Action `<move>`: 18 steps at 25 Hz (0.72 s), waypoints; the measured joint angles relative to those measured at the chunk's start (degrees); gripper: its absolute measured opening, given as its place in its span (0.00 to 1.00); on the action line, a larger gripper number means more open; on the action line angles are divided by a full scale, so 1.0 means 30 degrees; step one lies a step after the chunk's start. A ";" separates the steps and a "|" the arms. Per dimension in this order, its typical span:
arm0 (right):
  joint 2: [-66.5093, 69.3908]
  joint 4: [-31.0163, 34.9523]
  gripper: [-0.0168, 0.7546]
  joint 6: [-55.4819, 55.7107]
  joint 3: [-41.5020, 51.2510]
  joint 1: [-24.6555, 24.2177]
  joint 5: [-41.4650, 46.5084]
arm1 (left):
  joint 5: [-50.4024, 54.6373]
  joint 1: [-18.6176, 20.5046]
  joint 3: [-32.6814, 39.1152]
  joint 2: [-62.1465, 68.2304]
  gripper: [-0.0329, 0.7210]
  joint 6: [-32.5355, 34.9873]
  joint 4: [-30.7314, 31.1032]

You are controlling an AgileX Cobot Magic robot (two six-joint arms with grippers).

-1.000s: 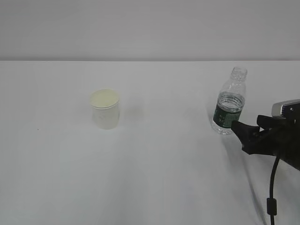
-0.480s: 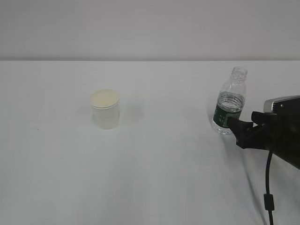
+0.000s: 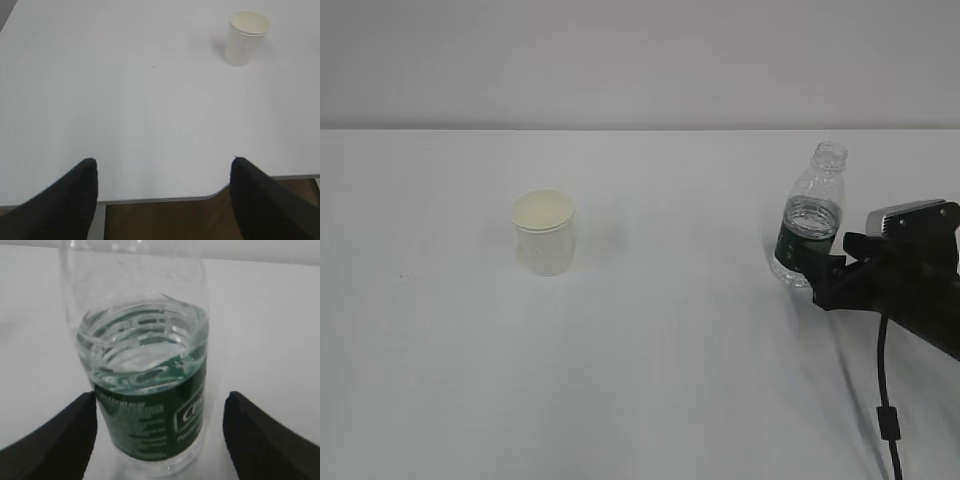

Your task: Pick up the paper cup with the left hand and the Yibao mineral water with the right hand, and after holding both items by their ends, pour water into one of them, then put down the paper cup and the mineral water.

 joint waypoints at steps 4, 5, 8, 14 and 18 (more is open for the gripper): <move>0.0033 -0.0373 0.79 -0.0040 -0.0594 0.0000 0.0000 | 0.0000 0.0000 0.0000 0.0000 0.83 0.0000 -0.0033; 0.0071 -0.0456 0.79 -0.0040 -0.0786 0.0000 0.0000 | 0.0000 0.0000 0.0000 0.0000 0.83 0.0000 -0.0033; 0.0144 -0.0679 0.79 -0.0040 -0.1113 0.0000 0.0000 | 0.0000 0.0000 0.0000 0.0000 0.83 0.0000 -0.0033; 0.0144 -0.0742 0.79 -0.0071 -0.1263 0.0000 0.0000 | 0.0000 0.0000 0.0000 0.0000 0.83 0.0000 -0.0033; 0.0150 -0.1058 0.79 -0.0071 -0.1536 0.0000 0.0404 | 0.0000 0.0000 0.0000 0.0000 0.83 0.0000 -0.0033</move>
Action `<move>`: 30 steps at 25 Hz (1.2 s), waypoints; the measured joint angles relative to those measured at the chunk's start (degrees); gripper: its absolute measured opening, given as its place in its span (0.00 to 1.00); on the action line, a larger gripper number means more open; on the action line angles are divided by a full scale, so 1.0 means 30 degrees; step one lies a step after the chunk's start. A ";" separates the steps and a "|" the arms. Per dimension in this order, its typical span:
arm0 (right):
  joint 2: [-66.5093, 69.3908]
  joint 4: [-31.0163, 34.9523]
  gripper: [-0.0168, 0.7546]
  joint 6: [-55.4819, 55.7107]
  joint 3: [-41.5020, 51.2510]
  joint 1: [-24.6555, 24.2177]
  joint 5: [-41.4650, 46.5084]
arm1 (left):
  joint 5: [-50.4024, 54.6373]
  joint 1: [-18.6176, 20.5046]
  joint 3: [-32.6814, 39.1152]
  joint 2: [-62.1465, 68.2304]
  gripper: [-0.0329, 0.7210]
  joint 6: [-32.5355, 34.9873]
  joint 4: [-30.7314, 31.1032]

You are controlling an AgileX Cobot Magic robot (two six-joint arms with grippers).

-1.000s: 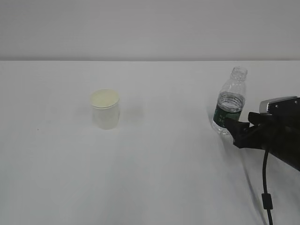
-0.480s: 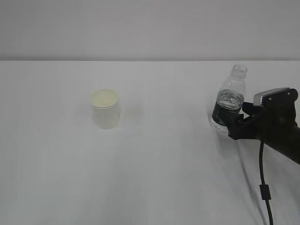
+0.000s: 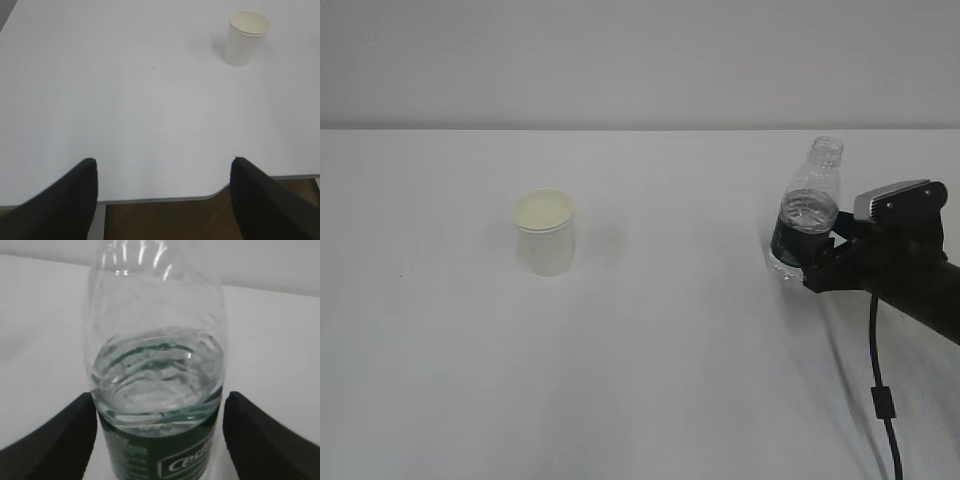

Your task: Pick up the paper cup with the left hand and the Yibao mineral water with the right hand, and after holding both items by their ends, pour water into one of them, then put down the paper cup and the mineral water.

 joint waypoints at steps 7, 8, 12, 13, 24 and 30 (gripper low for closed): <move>0.0112 -0.0385 0.79 0.0000 -0.0505 0.0000 0.0453 | 0.0000 0.0000 0.0000 0.0000 0.83 0.0000 0.0000; 0.0112 -0.0413 0.79 0.0000 -0.0505 0.0000 0.0507 | 0.0000 0.0000 0.0000 0.0000 0.83 0.0000 0.0000; 0.0537 -0.0506 0.79 0.0038 -0.0739 0.0000 0.0603 | 0.0000 0.0000 0.0000 0.0000 0.83 0.0000 0.0000; 0.0883 -0.0636 0.79 0.0130 -0.0932 0.0000 0.0603 | 0.0000 0.0000 0.0000 0.0000 0.83 0.0000 0.0000; 0.2063 -0.0836 0.79 0.0490 -0.1557 0.0000 0.0240 | 0.0000 0.0000 0.0000 0.0000 0.83 0.0000 0.0000; 0.2543 -0.0994 0.79 0.0490 -0.2032 0.0000 -0.0014 | 0.0000 0.0000 0.0000 0.0000 0.83 0.0000 0.0000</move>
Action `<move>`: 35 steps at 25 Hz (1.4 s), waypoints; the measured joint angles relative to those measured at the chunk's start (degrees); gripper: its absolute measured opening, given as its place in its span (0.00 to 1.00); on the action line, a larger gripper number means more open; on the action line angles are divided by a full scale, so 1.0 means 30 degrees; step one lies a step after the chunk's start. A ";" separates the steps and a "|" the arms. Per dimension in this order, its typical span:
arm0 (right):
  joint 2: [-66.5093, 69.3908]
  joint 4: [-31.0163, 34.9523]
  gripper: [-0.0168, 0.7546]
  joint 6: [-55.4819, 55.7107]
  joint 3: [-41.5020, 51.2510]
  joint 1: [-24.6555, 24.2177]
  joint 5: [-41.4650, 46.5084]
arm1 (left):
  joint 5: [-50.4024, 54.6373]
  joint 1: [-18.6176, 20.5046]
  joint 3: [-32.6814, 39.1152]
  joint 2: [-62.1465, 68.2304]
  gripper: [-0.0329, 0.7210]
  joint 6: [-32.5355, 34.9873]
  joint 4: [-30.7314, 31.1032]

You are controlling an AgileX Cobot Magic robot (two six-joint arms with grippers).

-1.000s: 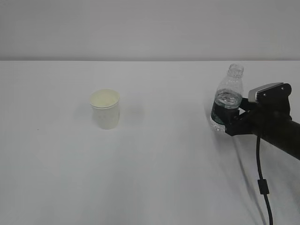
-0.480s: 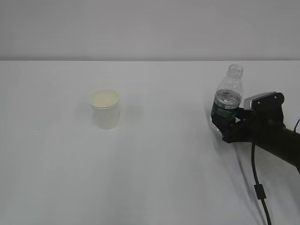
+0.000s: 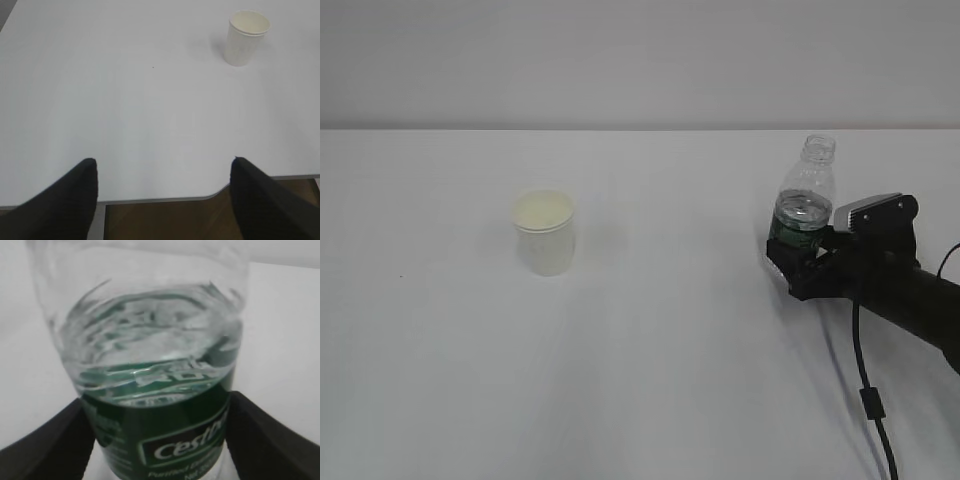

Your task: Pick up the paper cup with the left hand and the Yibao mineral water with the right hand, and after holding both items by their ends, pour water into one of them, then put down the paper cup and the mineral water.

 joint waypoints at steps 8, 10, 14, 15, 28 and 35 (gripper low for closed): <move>0.0115 0.0000 0.77 0.0078 0.0000 0.0000 -0.0160 | 0.0000 0.0000 0.0000 0.0000 0.83 0.0000 0.0000; 0.0115 -0.0210 0.71 0.0260 -0.0034 0.0000 -0.0172 | 0.0000 0.0000 0.0000 0.0000 0.83 0.0000 0.0000; 0.0115 -0.0668 0.64 0.0484 -0.0028 0.0000 -0.0172 | 0.0000 0.0000 0.0000 0.0000 0.83 0.0000 0.0000; 0.0115 -0.0748 0.63 0.0526 -0.0028 0.0000 -0.0172 | 0.0000 0.0000 0.0000 0.0000 0.83 0.0000 0.0000; -0.1492 -0.2157 0.62 0.0667 0.0006 0.0000 0.1906 | 0.0000 0.0000 0.0000 0.0000 0.83 0.0000 -0.0063; -0.3162 -0.2806 0.62 0.1047 0.0006 0.0000 0.2403 | -0.0121 0.0000 0.0000 0.0109 0.83 0.0193 -0.0450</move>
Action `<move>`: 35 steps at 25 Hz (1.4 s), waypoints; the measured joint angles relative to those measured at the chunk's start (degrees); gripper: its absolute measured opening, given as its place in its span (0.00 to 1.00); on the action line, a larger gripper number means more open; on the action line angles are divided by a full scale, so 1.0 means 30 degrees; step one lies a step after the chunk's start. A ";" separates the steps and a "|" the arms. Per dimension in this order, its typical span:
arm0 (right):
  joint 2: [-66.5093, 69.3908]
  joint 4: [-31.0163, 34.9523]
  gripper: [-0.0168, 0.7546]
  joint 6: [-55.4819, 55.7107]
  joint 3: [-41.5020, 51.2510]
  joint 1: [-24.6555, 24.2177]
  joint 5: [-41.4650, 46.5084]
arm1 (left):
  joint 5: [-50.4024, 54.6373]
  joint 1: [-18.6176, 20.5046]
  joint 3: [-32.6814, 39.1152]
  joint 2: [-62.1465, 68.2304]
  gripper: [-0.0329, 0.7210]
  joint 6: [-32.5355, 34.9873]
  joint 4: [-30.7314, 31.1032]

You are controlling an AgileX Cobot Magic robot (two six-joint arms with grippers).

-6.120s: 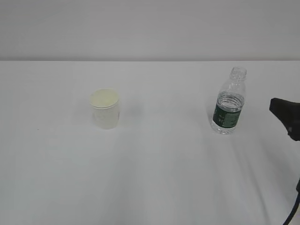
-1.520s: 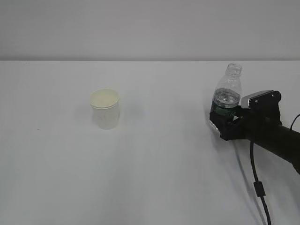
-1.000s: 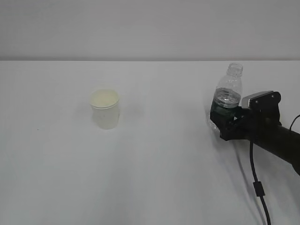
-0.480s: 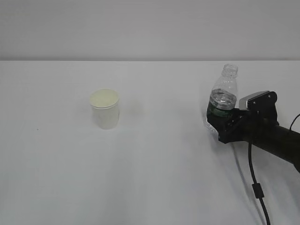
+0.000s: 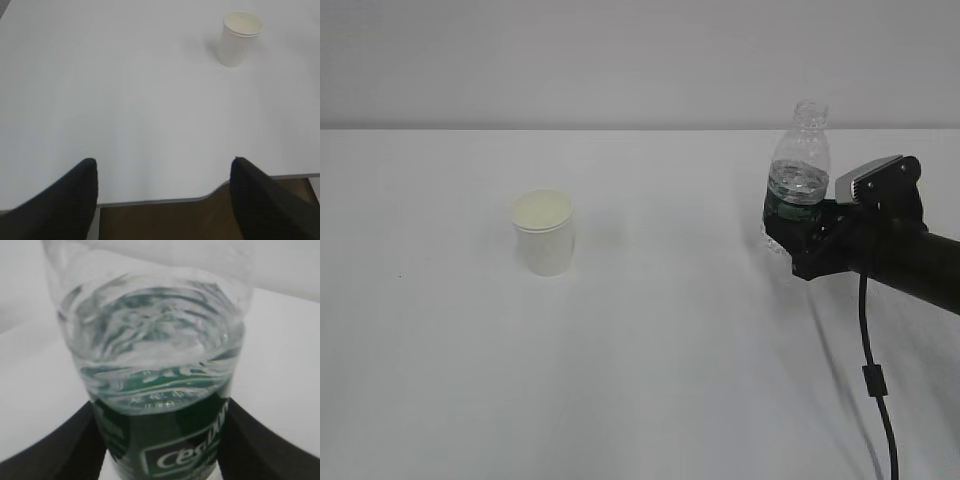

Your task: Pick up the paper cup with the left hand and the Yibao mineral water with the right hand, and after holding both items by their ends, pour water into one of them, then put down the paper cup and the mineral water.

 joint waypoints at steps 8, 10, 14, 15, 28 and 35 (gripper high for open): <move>-0.1276 -0.0534 0.62 0.0622 0.0036 0.0000 0.0863 | -0.3593 0.0000 -0.0307 0.2425 0.83 0.1122 -0.0559; -0.1409 -0.0563 0.62 0.0805 0.0036 0.0000 0.0906 | -0.4961 0.0000 -0.0307 0.2987 0.83 0.1272 -0.0767; -0.1400 -0.1031 0.62 0.1204 0.0036 0.0000 0.0919 | -0.7384 0.0000 -0.0233 0.3781 0.83 0.1316 -0.1006; -0.1400 -0.1134 0.62 0.1308 0.0036 0.0000 0.0919 | -0.7893 0.0000 -0.0165 0.3892 0.83 0.1316 -0.1045; -0.1400 -0.1289 0.62 0.1459 0.0036 0.0000 0.0885 | -1.3333 0.0000 0.2854 0.4802 0.83 0.1348 -0.1918; -0.2160 -0.1336 0.62 0.1495 0.0095 0.0000 0.0500 | -1.4406 0.0000 0.2995 0.6619 0.83 0.1348 -0.2065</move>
